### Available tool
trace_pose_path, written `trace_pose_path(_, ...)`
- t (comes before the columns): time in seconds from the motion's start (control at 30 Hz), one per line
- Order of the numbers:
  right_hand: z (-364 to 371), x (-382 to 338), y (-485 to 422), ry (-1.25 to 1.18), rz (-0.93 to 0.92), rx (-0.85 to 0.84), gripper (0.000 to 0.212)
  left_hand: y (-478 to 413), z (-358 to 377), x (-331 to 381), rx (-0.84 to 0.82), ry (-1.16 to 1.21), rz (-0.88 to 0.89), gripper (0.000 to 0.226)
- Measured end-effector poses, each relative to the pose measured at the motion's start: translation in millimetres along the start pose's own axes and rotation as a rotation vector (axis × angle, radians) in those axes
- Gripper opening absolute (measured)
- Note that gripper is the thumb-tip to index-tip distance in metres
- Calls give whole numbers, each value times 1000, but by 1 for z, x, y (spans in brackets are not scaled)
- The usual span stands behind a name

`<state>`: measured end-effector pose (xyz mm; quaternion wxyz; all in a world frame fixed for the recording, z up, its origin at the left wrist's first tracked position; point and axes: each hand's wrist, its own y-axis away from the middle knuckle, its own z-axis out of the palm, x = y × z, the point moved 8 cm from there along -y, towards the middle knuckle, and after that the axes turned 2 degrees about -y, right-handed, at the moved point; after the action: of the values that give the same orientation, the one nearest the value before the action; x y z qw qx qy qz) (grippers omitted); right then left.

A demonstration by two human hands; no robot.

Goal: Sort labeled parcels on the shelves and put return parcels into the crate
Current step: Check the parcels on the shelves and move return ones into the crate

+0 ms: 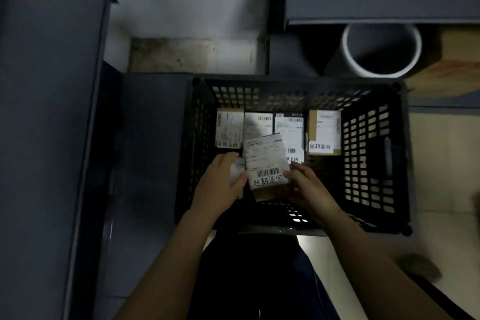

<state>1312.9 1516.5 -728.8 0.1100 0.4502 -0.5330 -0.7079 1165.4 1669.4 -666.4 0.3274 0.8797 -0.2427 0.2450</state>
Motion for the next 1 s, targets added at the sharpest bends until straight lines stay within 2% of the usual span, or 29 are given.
trace_pose_path(0.1, 6, 19, -38, 64, 72, -29, 29, -20, 43, -21, -139, 132, -108, 42)
trace_pose_path(0.2, 9, 39, -70, 133, 124, -86, 46, -34, 77, -42, -217, 172, -180, 46)
trace_pose_path(0.3, 8, 55, -90, 204, 176, -121, 68, -42, 105, -65, -255, 165, -235, 55)
trace_pose_path(0.5, 22, 69, -113, 288, 244, -188, 69, -49, 124, -80, -262, 113, -261, 57)
trace_pose_path(0.63, 31, 72, -117, 475, 239, -202, 65, -51, 126, -87, -294, 44, -259, 60)
trace_pose_path(0.8, 35, 78, -124, 595, 217, -213, 66, -53, 124, -93, -316, -96, -213, 58)
trace_pose_path(0.9, 32, 80, -127, 680, 195, -211, 63, -58, 116, -101, -310, -217, -244, 70)
trace_pose_path(1.0, 31, 86, -130, 683, 189, -199, 65, -59, 115, -112, -376, -345, -313, 79)
